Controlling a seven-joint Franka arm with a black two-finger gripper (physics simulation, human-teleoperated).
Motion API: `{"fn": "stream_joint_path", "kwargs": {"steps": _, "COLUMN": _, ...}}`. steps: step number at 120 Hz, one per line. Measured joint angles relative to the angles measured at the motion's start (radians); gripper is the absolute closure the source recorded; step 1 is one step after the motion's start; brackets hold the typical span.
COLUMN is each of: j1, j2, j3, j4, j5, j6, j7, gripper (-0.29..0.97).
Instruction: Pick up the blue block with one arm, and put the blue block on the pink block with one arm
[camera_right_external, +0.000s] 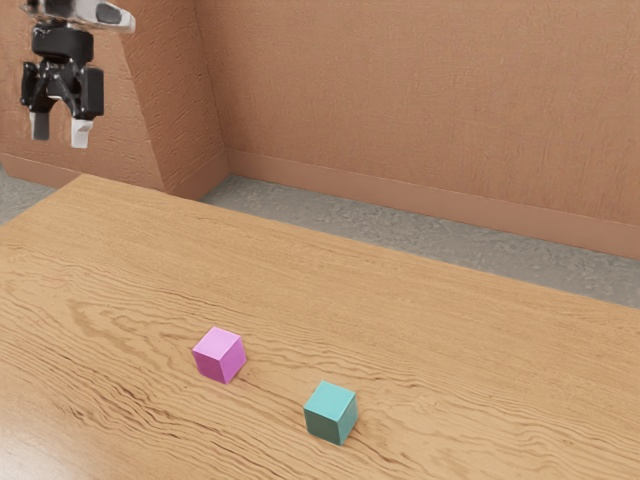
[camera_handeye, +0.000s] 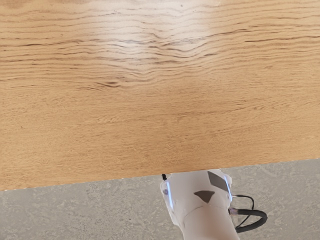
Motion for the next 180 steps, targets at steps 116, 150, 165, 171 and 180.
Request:
{"fn": "stream_joint_path", "kwargs": {"steps": 116, "j1": 0.007, "j2": -0.689, "j3": -0.150, "j4": -0.670, "j5": -0.066, "j6": 0.571, "j7": 0.828, "gripper": 0.00}}
{"fn": "stream_joint_path", "kwargs": {"steps": 150, "j1": 0.002, "j2": -0.921, "j3": -0.306, "j4": -1.352, "j5": -0.174, "j6": 0.802, "j7": 0.883, "gripper": 0.00}}
{"fn": "stream_joint_path", "kwargs": {"steps": 165, "j1": 0.002, "j2": -0.741, "j3": -0.408, "j4": -1.411, "j5": -0.235, "j6": 0.997, "j7": 0.913, "gripper": 0.00}}
{"fn": "stream_joint_path", "kwargs": {"steps": 171, "j1": 0.002, "j2": -0.688, "j3": -0.434, "j4": -1.420, "j5": -0.255, "j6": 1.075, "j7": 0.934, "gripper": 0.00}}
{"fn": "stream_joint_path", "kwargs": {"steps": 180, "j1": 0.002, "j2": -0.643, "j3": -0.468, "j4": -1.428, "j5": -0.246, "j6": 1.173, "j7": 1.004, "gripper": 0.00}}
